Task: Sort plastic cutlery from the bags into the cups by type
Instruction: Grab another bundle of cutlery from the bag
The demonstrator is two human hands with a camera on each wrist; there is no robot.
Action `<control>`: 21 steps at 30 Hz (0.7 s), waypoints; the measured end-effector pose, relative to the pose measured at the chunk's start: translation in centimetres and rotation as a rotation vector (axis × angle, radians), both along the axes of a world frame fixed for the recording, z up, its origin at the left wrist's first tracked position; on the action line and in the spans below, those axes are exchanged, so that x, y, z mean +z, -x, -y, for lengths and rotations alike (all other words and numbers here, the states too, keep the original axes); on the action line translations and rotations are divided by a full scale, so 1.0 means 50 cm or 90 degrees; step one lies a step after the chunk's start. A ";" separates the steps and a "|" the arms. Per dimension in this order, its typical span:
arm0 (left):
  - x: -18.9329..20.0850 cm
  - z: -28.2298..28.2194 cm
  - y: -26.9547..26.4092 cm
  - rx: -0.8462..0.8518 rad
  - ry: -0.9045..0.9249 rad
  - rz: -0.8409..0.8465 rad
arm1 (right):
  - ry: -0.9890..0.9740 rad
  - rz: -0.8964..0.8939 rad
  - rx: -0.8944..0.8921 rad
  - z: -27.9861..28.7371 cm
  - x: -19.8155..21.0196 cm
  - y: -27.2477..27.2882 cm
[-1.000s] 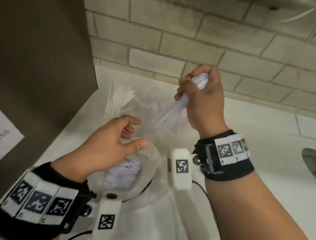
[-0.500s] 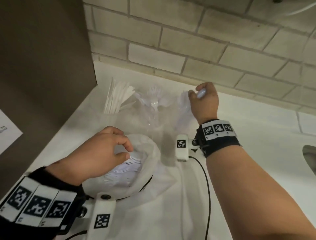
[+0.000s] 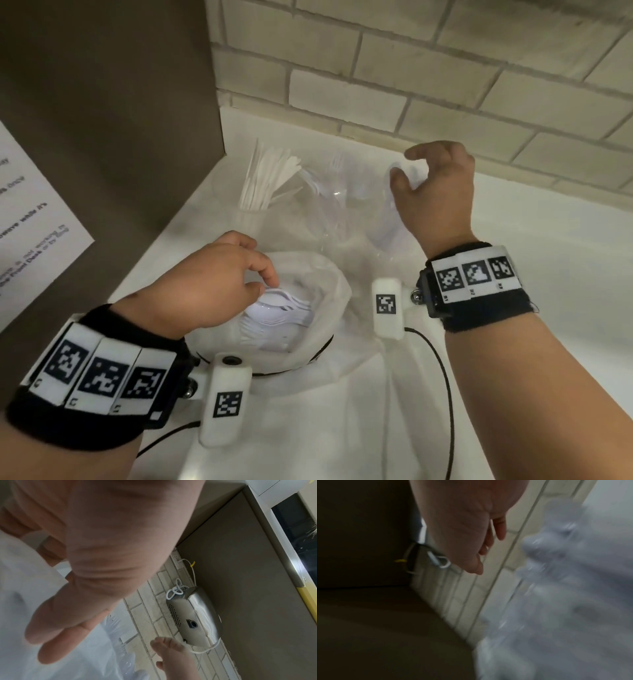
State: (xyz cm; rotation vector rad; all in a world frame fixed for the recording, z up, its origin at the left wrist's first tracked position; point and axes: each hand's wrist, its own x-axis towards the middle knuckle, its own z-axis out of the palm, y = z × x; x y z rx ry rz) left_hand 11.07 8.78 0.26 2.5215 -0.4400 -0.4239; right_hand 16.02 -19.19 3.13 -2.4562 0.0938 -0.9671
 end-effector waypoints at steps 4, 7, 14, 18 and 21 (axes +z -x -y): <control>0.001 -0.003 0.009 0.009 -0.058 -0.030 | -0.042 -0.071 0.224 -0.133 0.017 0.074; -0.008 -0.003 0.017 0.021 -0.121 -0.038 | 0.003 -0.312 0.412 -0.209 0.005 0.130; -0.017 -0.024 0.046 0.001 -0.173 -0.038 | 0.395 -0.660 0.381 -0.238 -0.036 0.174; -0.019 -0.024 0.057 -0.069 -0.165 -0.097 | 0.448 -0.649 0.361 -0.241 -0.060 0.182; -0.036 -0.021 0.060 -0.088 -0.171 -0.099 | 0.448 -0.621 0.324 -0.253 -0.080 0.193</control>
